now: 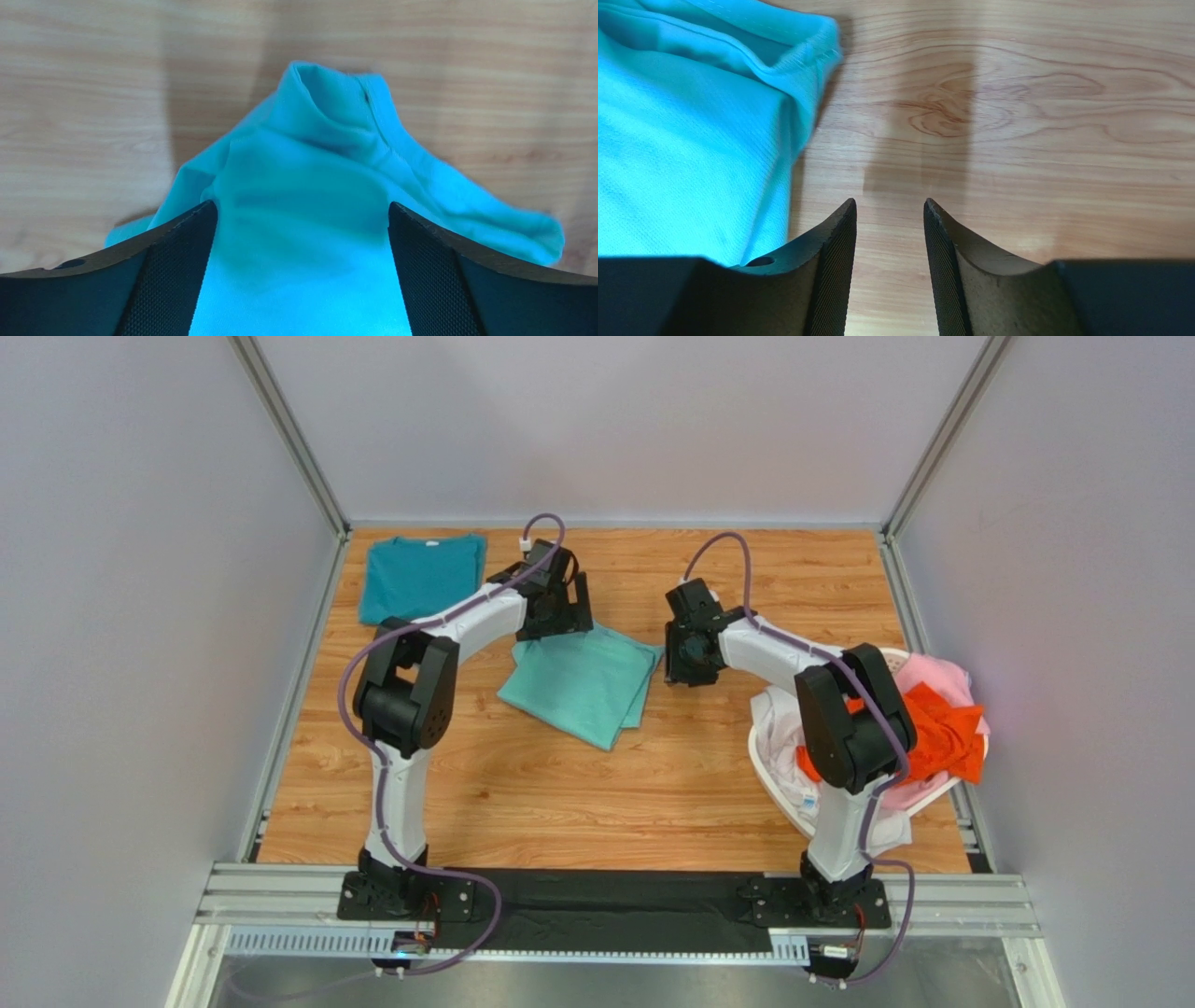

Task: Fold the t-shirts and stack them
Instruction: Fold the tshirt

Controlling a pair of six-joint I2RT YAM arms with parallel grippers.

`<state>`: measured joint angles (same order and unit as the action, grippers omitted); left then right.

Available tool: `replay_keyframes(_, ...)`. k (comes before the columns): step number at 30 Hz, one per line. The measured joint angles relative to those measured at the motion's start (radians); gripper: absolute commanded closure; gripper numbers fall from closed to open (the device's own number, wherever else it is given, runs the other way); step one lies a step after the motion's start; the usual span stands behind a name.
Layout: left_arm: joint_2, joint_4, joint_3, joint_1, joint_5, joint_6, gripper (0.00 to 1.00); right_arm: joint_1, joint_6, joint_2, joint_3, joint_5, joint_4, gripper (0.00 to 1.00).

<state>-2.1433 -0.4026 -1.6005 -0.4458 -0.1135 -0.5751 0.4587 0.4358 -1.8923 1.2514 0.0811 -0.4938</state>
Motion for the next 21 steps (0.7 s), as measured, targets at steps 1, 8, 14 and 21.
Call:
replay_keyframes(1, 0.040, -0.014, 0.017, 0.001, -0.006, 0.002, 0.00, -0.002, -0.007, 0.002, 0.013, 0.008, -0.026, 0.54)
replay_keyframes(8, 0.315, -0.074, 0.092, 0.005, -0.027, 0.011, 0.00, 0.006, -0.040, 0.137, 0.086, -0.013, -0.097, 0.00)
replay_keyframes(14, 0.595, -0.038, 0.254, 0.005, -0.003, 0.001, 0.00, 0.082, -0.048, 0.278, 0.063, -0.178, -0.023, 0.00)
replay_keyframes(21, 0.543, 0.018, 0.481, 0.005, 0.103, -0.040, 0.00, 0.209, -0.017, 0.158, 0.026, -0.353, 0.103, 0.00)
